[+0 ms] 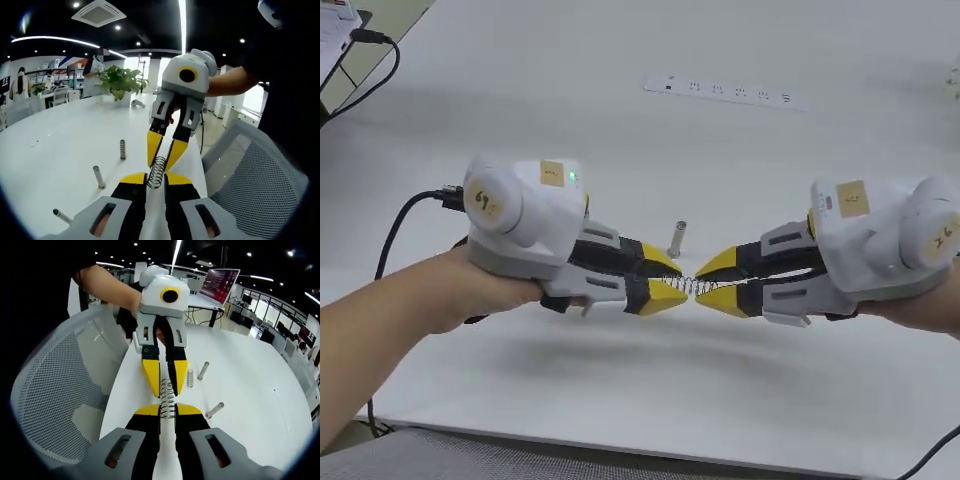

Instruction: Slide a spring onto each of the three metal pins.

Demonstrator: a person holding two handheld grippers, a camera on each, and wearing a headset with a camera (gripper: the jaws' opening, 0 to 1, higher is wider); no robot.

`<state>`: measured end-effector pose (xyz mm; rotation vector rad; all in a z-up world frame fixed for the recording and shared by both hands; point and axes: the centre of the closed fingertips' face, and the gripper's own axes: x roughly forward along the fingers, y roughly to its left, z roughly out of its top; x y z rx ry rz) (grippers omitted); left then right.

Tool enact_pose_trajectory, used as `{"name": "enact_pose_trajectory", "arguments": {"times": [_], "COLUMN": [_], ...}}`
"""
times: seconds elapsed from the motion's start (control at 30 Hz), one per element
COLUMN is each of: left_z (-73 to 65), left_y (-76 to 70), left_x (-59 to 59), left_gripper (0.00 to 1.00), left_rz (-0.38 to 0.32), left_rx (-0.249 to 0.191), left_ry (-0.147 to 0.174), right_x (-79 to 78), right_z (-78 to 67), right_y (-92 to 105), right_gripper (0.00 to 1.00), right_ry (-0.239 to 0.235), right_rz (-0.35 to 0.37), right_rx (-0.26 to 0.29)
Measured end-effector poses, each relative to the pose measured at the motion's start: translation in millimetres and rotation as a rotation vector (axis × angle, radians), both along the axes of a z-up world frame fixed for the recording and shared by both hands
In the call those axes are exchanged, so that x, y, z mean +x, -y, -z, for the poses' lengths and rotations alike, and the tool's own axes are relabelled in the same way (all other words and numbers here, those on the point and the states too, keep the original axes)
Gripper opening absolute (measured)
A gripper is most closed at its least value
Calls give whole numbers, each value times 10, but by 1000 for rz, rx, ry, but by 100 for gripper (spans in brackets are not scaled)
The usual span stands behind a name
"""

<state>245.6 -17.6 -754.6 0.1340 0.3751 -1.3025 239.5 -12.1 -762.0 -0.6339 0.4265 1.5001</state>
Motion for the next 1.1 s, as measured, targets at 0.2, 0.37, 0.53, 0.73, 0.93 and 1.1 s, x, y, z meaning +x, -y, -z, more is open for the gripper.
{"name": "enact_pose_trajectory", "arguments": {"times": [0.2,0.37,0.53,0.73,0.93,1.1], "left_z": [-19,-30,-42,-62,-55,-66], "left_y": [4,11,10,8,22,22], "left_x": [-30,-48,-66,-88,-116,-126], "left_gripper": [4,3,2,2,2,2], "left_rz": [14,22,27,35,38,41], "left_rx": [-2,-2,-3,-6,1,-4], "left_ry": [11,24,27,20,10,3], "right_x": [-18,-19,-31,-41,-46,-46], "right_z": [-11,-19,-23,-27,3,34], "right_y": [4,15,19,30,51,85], "right_gripper": [7,7,7,8,9,9], "right_ry": [-1,0,2,-38,-45,-40], "right_rz": [-9,-15,-24,-3,-2,-3], "right_rx": [0,-2,-5,4,-2,-18]}}
